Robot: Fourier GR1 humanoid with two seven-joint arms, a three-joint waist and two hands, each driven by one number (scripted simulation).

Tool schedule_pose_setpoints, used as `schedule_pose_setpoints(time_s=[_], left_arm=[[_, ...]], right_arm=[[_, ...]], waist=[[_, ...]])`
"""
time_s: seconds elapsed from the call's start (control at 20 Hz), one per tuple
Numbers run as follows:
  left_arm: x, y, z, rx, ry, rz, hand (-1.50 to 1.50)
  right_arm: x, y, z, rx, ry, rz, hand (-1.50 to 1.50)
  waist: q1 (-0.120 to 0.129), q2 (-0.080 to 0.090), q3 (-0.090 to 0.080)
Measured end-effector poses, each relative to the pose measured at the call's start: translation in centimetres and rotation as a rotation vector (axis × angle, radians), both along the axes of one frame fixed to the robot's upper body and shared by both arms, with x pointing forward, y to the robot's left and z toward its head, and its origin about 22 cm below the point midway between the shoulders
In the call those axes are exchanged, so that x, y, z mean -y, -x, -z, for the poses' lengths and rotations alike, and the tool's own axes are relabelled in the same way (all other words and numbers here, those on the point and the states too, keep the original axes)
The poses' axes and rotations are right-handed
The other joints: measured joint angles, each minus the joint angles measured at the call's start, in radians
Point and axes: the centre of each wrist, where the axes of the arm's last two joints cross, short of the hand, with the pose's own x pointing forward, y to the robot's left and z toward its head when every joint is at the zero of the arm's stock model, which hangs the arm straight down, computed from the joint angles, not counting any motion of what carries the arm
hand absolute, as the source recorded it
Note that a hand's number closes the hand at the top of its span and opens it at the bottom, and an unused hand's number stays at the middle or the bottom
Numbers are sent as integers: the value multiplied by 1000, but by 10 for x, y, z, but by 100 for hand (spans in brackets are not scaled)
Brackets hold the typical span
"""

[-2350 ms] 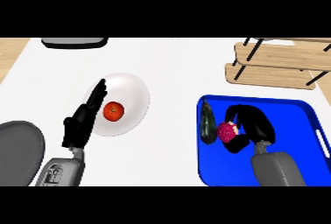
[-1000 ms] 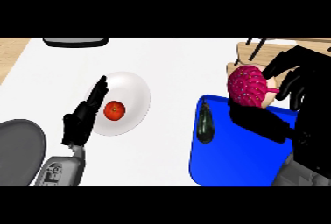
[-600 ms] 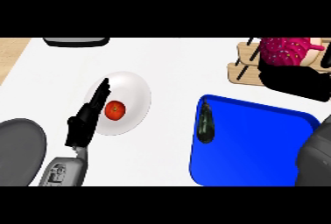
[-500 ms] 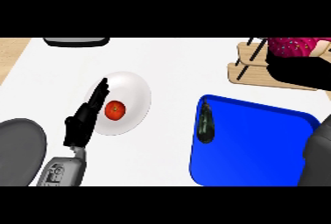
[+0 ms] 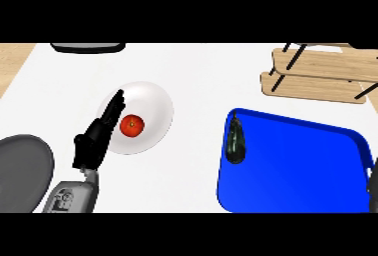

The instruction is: Pick the cupcake from the tray and place it in the tiered shelf

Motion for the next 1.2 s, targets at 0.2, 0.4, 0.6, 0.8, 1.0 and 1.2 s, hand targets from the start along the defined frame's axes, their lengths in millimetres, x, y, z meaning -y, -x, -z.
schedule_pose_setpoints(time_s=[0.2, 0.4, 0.6, 0.8, 1.0, 1.2], left_arm=[[-2, -2, -3, 5, -3, -2, 0], [-2, -4, 1, 4, -5, -5, 0], [-1, -11, -4, 8, -7, -6, 0], [-6, -4, -2, 10, -10, 0, 0], [-1, -2, -1, 4, -7, 7, 0], [-1, -2, -1, 6, -9, 7, 0]], right_arm=[[10, -11, 2, 0, 69, 31, 150], [24, -31, 3, 8, 100, 48, 150], [36, -54, 16, 11, 169, 71, 150], [41, -75, 36, 31, 219, 48, 150], [51, -88, 45, 86, 151, 48, 150], [69, -94, 53, 177, 23, -8, 150]], waist=[[0, 0, 0], [1, 1, 0], [3, 3, 0], [9, 4, 0], [9, 4, 1], [9, 5, 1]])
